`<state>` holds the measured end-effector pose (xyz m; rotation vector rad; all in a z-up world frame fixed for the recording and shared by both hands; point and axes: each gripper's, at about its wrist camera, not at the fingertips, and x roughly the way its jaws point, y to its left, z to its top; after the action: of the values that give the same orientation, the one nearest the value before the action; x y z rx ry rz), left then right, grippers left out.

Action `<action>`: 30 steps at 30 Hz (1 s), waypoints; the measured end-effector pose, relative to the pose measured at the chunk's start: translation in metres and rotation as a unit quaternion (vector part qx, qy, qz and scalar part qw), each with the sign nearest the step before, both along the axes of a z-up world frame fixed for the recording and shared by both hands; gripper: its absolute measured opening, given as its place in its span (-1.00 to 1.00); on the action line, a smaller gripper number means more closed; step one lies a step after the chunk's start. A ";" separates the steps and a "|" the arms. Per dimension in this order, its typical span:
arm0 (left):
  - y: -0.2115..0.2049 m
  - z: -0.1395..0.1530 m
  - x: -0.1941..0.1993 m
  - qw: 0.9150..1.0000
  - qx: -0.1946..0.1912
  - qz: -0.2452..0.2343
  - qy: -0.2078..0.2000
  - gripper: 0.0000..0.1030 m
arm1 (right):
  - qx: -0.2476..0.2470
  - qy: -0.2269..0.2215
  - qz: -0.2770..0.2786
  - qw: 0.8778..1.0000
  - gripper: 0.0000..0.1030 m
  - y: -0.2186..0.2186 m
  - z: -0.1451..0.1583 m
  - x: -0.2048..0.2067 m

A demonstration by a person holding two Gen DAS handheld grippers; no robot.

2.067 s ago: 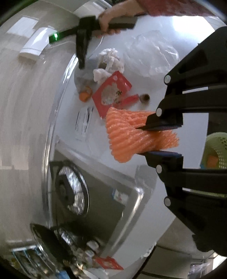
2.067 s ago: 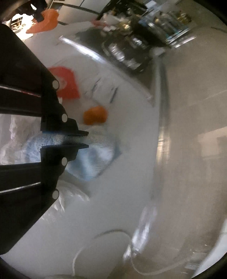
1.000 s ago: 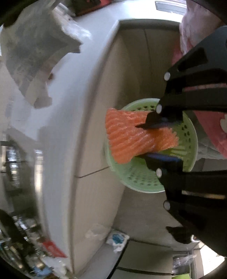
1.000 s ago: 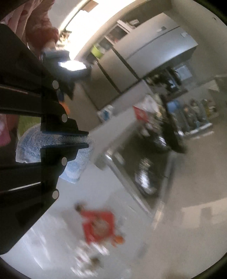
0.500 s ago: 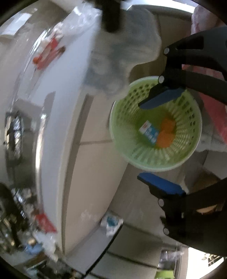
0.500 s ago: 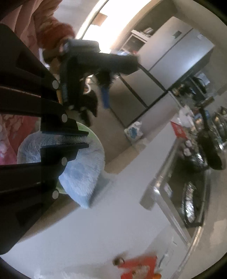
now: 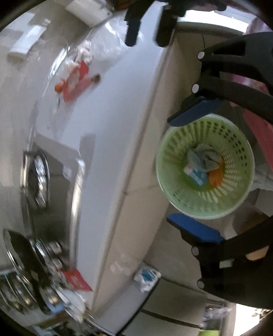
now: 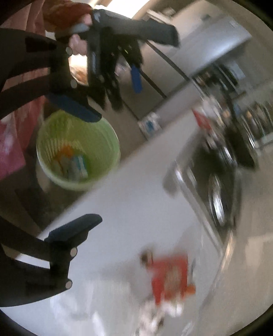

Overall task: Collect trash
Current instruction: 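Grasp crumpled white tissue with the right tool while the left tool grasps another tissue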

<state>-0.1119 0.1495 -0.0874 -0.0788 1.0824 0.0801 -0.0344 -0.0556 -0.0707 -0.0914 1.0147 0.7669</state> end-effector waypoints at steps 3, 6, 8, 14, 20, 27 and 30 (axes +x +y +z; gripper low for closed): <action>-0.022 0.008 0.020 1.000 -0.011 -0.026 -0.012 0.67 | -0.008 -0.022 -0.060 0.998 0.85 -0.042 0.009 0.018; -0.047 0.014 0.045 0.998 -0.018 -0.056 -0.025 0.77 | -0.024 -0.042 -0.122 0.991 0.95 -0.085 0.013 0.037; -0.065 0.017 0.063 0.996 -0.020 -0.076 -0.033 0.83 | -0.030 -0.051 -0.161 0.985 0.95 -0.114 0.016 0.052; -0.112 0.023 0.119 0.991 -0.035 -0.117 -0.047 0.85 | -0.043 -0.065 -0.233 0.969 0.95 -0.180 0.018 0.099; -0.155 0.019 0.171 0.988 -0.024 -0.142 -0.053 0.85 | -0.064 -0.073 -0.272 0.957 0.95 -0.222 0.005 0.156; -0.190 0.007 0.214 0.985 -0.011 -0.164 -0.053 0.85 | -0.080 -0.055 -0.277 0.956 0.95 -0.241 -0.025 0.224; -0.203 0.000 0.230 0.984 -0.003 -0.170 -0.053 0.85 | -0.089 -0.045 -0.271 0.957 0.95 -0.241 -0.041 0.245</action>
<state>0.1177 -0.0535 -0.0878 0.0964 0.9767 -0.2323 0.2104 -0.2966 -0.1114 0.0003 0.9587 0.1678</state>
